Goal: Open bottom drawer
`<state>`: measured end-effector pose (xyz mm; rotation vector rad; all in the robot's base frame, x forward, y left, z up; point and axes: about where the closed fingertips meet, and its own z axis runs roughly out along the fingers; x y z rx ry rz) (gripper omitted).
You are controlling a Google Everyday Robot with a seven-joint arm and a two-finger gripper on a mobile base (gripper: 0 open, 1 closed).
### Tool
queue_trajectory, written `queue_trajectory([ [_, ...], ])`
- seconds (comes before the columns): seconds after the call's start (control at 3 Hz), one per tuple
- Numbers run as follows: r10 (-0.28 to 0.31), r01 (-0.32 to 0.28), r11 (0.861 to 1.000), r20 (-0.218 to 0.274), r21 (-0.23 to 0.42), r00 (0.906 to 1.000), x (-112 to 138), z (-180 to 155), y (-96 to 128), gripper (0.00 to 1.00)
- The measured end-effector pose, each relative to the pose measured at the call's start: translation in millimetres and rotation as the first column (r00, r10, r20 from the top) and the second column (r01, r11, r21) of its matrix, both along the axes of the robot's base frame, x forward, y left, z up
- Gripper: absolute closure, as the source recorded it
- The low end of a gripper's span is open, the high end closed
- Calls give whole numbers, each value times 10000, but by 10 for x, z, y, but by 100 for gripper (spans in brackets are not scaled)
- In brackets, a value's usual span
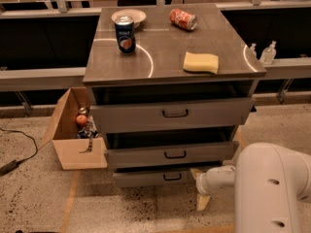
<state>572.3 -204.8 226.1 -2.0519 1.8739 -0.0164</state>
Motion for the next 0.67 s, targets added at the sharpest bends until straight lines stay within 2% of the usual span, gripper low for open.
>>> queue_trajectory([
  [0.33,121,-116,9995,150,-310,9998,189,-139,-55,0],
  [0.67,205,-194,9992,328,-342,9993,364,-286,-64,0],
])
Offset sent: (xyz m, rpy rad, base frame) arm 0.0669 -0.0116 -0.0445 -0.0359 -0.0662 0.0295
